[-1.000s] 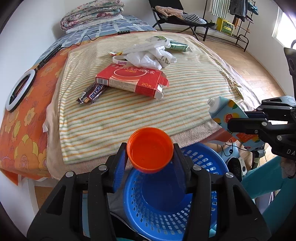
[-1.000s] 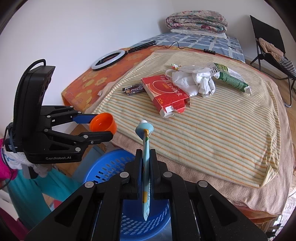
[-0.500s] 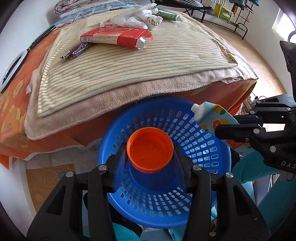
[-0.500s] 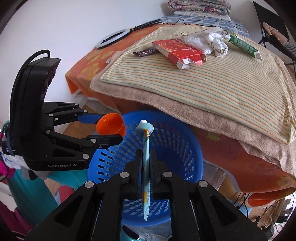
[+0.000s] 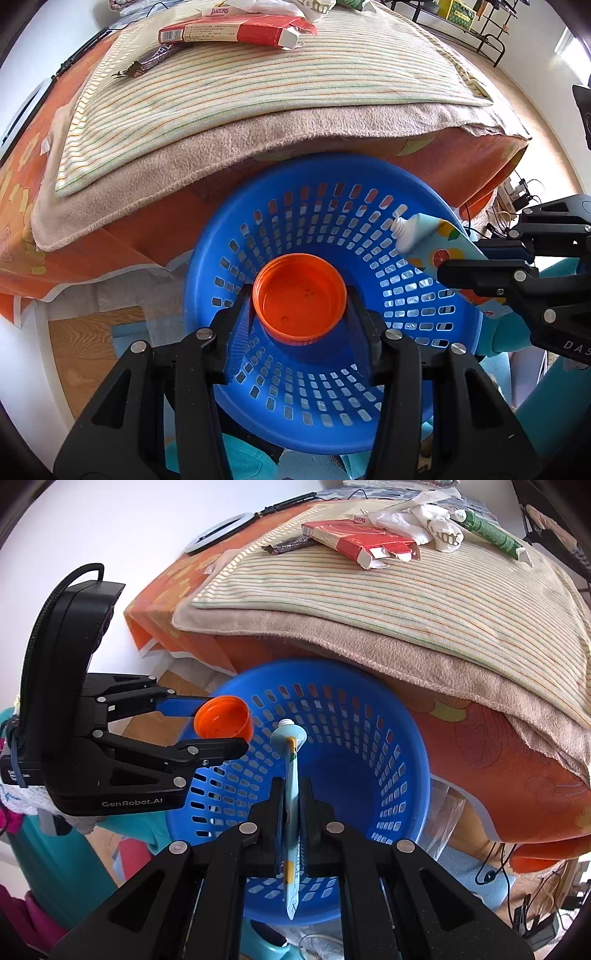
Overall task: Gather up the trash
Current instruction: 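Carry the orange lid and blue tube over the blue basket with both tools, then open the left tool and right tool to drop lid and tube into basket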
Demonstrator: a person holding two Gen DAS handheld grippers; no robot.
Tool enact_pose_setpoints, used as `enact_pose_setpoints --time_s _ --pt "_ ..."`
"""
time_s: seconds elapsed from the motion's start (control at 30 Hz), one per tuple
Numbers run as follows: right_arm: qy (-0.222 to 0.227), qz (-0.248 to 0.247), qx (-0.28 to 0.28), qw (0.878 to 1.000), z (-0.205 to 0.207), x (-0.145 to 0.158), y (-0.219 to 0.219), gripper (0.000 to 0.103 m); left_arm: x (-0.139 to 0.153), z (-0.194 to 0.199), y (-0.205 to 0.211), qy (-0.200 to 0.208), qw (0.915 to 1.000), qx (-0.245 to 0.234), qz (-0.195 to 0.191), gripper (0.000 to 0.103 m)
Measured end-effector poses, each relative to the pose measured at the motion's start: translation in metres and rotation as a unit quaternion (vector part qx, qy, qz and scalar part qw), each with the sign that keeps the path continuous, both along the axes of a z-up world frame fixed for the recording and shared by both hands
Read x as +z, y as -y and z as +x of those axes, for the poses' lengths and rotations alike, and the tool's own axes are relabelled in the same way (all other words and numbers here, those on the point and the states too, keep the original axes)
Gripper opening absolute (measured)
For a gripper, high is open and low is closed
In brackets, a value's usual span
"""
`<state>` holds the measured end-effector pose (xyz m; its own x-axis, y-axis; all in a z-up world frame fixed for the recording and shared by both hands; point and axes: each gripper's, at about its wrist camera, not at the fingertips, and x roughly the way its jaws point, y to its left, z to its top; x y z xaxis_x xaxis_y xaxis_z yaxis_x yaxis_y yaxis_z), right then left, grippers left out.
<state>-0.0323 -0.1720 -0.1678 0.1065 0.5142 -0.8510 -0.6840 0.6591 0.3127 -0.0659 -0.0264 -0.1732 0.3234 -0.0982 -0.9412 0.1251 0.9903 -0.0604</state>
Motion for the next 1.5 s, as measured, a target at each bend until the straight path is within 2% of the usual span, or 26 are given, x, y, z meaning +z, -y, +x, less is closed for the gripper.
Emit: enact_pose_setpoints --time_s 0.47,0.57,0.63,0.8,0.87,1.0,1.17,1.3,1.5 --pt "-0.004 -0.006 -0.004 1.0 0.001 -0.001 -0.002 0.007 -0.009 0.003 -0.004 -0.019 0.9998 0.006 0.008 0.049" --pt "-0.001 -0.008 -0.009 1.0 0.003 -0.001 -0.002 0.018 -0.009 0.003 -0.004 -0.018 0.9998 0.008 0.009 0.049" --pt "-0.001 -0.006 -0.013 1.0 0.004 -0.001 0.0 0.031 -0.008 0.004 -0.005 -0.017 0.9998 0.011 0.01 0.049" --pt "0.006 -0.007 -0.018 1.0 0.005 0.0 0.001 0.032 -0.009 0.005 -0.007 -0.02 0.9997 0.015 0.01 0.05" --pt "0.009 -0.01 -0.021 1.0 0.005 0.001 0.002 0.033 -0.009 0.005 -0.008 -0.018 0.9997 0.016 0.01 0.058" --pt "0.011 -0.008 -0.028 1.0 0.007 0.002 0.003 0.044 -0.006 0.005 -0.007 -0.012 0.9997 0.016 0.011 0.058" --pt "0.014 -0.009 -0.034 0.999 0.01 0.003 0.005 0.047 -0.003 0.006 -0.008 -0.009 0.9997 0.019 0.01 0.058" --pt "0.012 -0.009 -0.041 0.999 0.013 0.004 0.007 0.056 0.002 0.008 -0.013 -0.006 0.9996 0.025 0.008 0.058" --pt "0.008 -0.006 -0.056 0.998 0.019 0.008 0.013 0.058 0.011 0.014 -0.017 0.001 0.9996 0.029 0.002 0.058"
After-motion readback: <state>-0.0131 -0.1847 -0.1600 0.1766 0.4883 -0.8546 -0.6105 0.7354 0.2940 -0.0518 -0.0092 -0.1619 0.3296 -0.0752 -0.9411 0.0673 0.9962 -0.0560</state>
